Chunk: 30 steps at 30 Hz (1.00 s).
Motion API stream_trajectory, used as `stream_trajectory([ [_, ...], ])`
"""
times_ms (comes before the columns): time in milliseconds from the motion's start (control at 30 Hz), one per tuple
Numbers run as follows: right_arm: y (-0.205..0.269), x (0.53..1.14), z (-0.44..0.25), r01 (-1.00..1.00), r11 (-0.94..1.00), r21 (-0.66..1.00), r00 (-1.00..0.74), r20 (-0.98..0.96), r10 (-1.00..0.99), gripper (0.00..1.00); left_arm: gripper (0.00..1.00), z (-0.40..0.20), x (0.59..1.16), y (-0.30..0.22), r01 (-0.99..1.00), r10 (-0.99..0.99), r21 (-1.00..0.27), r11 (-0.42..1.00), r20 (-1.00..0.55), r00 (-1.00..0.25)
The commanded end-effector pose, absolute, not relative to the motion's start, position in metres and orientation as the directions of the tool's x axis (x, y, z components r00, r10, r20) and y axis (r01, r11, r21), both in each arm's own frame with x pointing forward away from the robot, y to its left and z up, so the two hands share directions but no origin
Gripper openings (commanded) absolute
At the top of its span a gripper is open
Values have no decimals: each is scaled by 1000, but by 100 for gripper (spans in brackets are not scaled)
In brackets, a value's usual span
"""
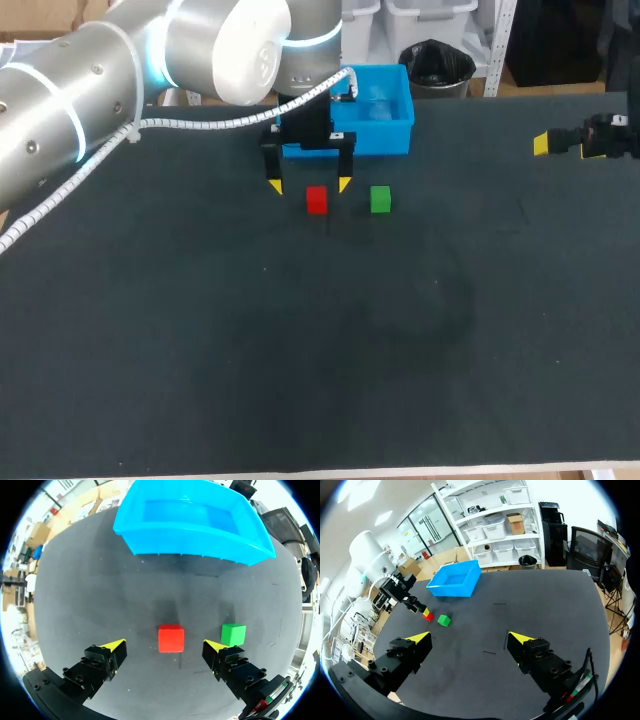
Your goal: Use the left arm to pick the red cube and place it into the blue plastic box first, then use the right arm to grasp the green cube and put it into the same blue plastic box after the first action is fully finished.
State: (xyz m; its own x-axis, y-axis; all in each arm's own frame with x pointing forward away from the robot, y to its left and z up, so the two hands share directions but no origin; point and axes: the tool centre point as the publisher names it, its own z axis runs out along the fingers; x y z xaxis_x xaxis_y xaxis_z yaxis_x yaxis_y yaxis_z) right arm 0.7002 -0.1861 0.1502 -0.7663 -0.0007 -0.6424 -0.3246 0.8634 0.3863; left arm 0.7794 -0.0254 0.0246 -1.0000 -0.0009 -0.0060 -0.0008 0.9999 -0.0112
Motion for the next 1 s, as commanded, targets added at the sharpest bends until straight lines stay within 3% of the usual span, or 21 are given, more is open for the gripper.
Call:
stream_trajectory([
  [33, -186, 700, 150, -324, 864, 386, -766, -642, -1, 100, 100, 21, 778, -26, 2, 2, -23, 1000, -4, -1000],
  [900, -186, 700, 150, -324, 864, 386, -766, -642, -1, 100, 100, -11, 785, -26, -59, -59, -15, 998, 25, -998],
  [933, -186, 700, 150, -324, 864, 386, -766, -642, -1, 100, 96, -11, 785, -26, -60, -59, -15, 998, 26, -998],
  [967, -186, 700, 150, -324, 864, 386, -766, -642, -1, 100, 41, -12, 786, -27, -57, -57, -19, 998, 27, -998],
  [1000, -186, 700, 150, -324, 864, 386, -766, -642, -1, 100, 0, -13, 786, -28, -55, -55, -20, 998, 27, -998],
])
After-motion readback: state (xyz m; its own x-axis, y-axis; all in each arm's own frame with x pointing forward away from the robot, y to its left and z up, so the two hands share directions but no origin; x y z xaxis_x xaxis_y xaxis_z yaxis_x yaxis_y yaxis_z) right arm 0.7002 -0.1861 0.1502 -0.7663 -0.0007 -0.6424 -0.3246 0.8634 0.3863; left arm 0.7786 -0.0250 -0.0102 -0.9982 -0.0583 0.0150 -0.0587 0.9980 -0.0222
